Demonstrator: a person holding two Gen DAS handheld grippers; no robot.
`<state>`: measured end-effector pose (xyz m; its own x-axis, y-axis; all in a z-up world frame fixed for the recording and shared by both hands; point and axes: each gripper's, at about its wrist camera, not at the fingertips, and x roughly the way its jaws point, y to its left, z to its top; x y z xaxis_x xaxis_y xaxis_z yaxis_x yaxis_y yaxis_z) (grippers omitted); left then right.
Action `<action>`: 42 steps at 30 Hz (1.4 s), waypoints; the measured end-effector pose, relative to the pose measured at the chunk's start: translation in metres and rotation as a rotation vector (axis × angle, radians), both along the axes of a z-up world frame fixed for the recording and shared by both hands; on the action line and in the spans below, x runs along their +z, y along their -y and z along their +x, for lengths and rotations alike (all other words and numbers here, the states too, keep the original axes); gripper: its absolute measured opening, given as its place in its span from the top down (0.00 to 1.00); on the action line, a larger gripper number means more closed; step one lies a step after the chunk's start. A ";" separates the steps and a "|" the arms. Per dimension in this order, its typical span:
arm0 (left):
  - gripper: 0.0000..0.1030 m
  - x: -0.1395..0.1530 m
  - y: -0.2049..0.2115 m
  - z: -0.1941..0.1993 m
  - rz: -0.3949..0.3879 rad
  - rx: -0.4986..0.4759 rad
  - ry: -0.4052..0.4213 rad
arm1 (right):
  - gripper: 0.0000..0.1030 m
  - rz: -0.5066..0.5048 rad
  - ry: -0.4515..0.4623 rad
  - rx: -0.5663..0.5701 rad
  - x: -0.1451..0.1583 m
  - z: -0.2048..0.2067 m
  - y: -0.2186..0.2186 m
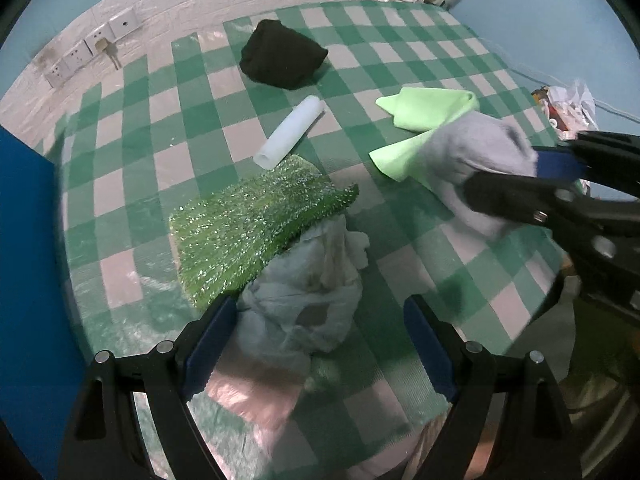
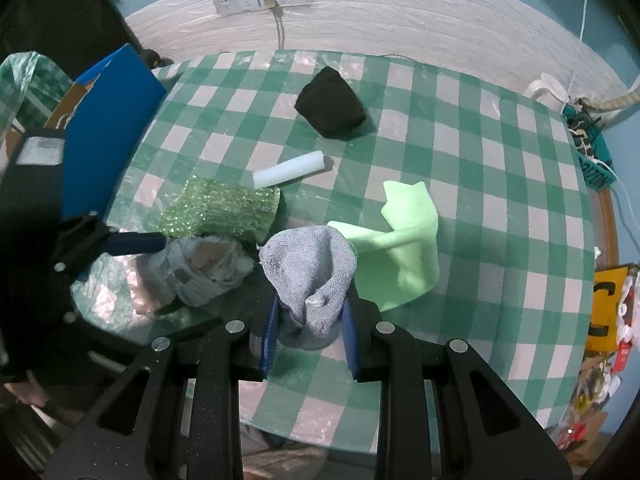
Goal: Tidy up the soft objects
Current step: 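Lift the grey sock and white plastic cloth with both tools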
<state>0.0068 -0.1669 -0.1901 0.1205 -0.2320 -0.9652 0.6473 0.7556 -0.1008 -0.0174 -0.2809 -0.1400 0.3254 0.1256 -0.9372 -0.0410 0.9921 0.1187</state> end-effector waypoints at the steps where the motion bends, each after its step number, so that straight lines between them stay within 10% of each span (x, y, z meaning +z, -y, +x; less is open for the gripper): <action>1: 0.16 -0.003 0.001 0.002 0.003 0.002 -0.001 | 0.74 0.001 -0.001 -0.002 -0.001 -0.001 0.001; 6: 0.18 -0.012 0.007 0.003 0.022 -0.009 0.013 | 0.74 0.003 -0.005 -0.012 -0.003 -0.003 0.006; 11: 0.46 -0.020 0.011 0.003 0.038 -0.019 0.020 | 0.74 0.005 -0.002 -0.018 -0.002 -0.002 0.007; 25: 0.47 0.026 -0.006 -0.003 -0.106 -0.033 -0.022 | 0.74 0.016 0.022 -0.007 0.006 -0.001 0.002; 42: 0.48 0.084 -0.040 0.001 -0.094 0.057 0.149 | 0.74 0.004 0.083 0.046 0.037 -0.002 -0.023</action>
